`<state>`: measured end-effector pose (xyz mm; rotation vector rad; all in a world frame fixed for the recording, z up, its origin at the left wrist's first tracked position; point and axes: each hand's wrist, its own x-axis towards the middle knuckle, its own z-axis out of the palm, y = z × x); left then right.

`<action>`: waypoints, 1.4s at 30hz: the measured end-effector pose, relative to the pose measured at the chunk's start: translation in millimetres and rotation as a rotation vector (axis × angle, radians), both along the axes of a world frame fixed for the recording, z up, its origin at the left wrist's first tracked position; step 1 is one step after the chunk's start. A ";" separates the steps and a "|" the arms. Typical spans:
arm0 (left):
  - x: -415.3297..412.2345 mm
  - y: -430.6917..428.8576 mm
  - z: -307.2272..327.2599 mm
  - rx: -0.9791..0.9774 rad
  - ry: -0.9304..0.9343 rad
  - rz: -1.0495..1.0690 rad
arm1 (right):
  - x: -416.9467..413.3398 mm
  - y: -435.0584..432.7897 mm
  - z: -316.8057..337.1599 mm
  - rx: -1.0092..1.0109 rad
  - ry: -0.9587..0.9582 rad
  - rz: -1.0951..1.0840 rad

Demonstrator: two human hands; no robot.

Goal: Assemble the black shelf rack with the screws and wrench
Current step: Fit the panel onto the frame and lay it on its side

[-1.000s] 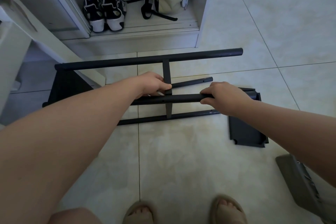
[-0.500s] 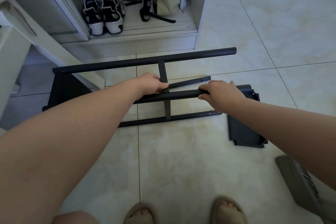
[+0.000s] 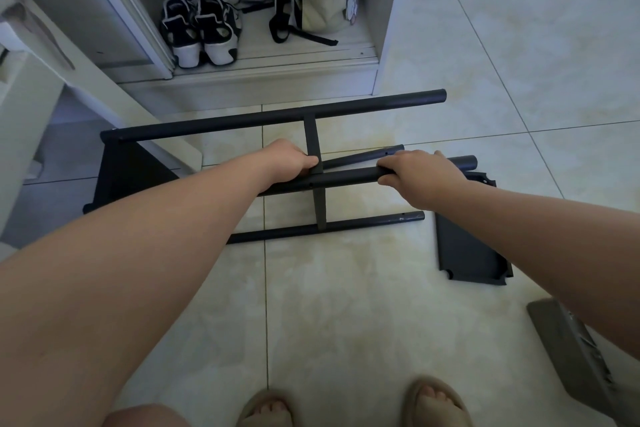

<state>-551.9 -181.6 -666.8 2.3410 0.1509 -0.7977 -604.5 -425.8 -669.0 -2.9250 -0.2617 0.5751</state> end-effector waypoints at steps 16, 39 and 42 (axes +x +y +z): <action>6.0 2.8 0.8 -0.036 0.097 0.024 | -1.9 0.4 1.4 0.016 0.008 0.005; -3.5 -1.9 -1.3 -0.043 0.018 0.010 | -9.5 -4.8 2.0 -0.017 0.021 -0.005; -8.1 -5.3 -2.5 -0.047 0.003 0.009 | -15.9 -7.2 0.4 -0.015 0.003 -0.003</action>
